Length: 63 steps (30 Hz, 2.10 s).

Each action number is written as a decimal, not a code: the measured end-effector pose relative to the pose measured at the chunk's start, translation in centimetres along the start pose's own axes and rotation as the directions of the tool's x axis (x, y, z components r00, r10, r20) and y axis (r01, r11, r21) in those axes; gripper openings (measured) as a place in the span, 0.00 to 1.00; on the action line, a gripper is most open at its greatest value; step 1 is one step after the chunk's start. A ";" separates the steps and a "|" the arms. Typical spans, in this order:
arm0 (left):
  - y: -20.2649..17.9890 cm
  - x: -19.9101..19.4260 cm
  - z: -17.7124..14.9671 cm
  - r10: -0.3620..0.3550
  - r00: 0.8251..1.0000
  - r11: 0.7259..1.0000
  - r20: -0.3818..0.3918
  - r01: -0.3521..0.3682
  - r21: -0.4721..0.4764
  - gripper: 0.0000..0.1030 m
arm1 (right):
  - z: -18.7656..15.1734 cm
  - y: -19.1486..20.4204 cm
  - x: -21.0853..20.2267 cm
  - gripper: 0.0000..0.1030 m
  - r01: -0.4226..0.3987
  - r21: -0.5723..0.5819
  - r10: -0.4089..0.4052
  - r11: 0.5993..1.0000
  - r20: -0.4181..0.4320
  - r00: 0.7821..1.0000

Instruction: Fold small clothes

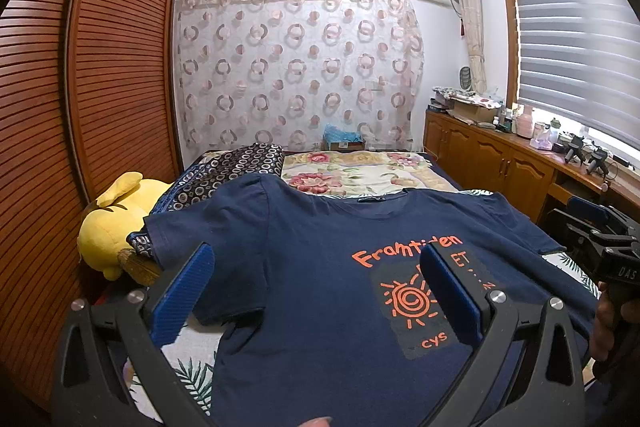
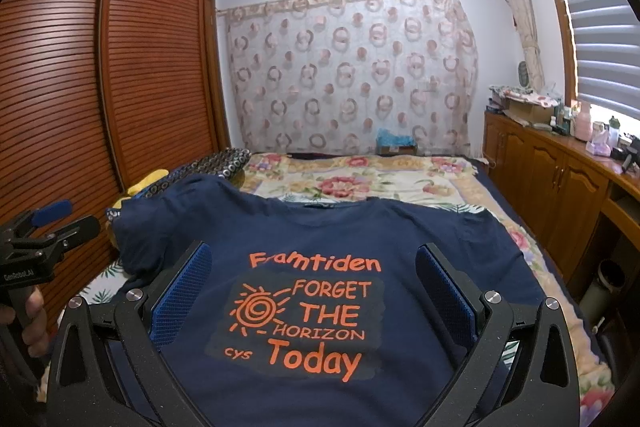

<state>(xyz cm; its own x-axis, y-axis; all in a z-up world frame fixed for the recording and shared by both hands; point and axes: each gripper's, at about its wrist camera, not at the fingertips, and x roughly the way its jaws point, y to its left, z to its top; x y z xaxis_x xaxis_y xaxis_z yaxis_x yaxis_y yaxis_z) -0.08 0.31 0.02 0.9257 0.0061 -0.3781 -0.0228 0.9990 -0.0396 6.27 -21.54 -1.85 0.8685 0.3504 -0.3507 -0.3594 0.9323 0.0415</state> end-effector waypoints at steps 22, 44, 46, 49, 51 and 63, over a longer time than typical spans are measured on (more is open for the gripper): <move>0.3 -0.3 0.2 0.002 1.000 1.000 0.000 -0.002 0.003 1.00 | -0.1 0.1 0.0 1.00 -0.001 0.001 0.001 1.000 -0.004 1.000; 0.2 -0.3 0.1 0.003 1.000 1.000 0.002 -0.003 0.005 1.00 | -0.1 0.1 -0.1 1.00 -0.001 0.002 0.001 1.000 -0.007 1.000; 0.2 -0.3 0.1 0.003 1.000 1.000 0.002 -0.003 0.006 1.00 | -0.1 0.1 -0.1 1.00 -0.002 0.002 0.002 1.000 -0.007 1.000; 0.1 -0.3 0.1 0.004 1.000 1.000 0.003 -0.004 0.007 1.00 | -0.1 0.1 -0.1 1.00 -0.001 0.003 0.001 1.000 -0.007 1.000; 0.2 -0.4 0.1 0.003 1.000 1.000 0.003 -0.003 0.006 1.00 | -0.1 0.1 -0.1 1.00 -0.002 0.003 0.002 1.000 -0.008 1.000; 0.0 -0.9 0.8 0.005 1.000 1.000 0.006 -0.005 0.005 1.00 | 0.0 0.2 -0.4 1.00 -0.002 0.003 0.002 1.000 -0.008 1.000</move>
<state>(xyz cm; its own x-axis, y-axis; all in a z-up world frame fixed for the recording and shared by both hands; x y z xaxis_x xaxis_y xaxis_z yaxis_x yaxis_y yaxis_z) -0.63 0.35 1.14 0.9279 0.0114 -0.3726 -0.0254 0.9991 -0.0327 5.87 -21.49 -1.72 0.8651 0.3512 -0.3581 -0.3597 0.9320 0.0450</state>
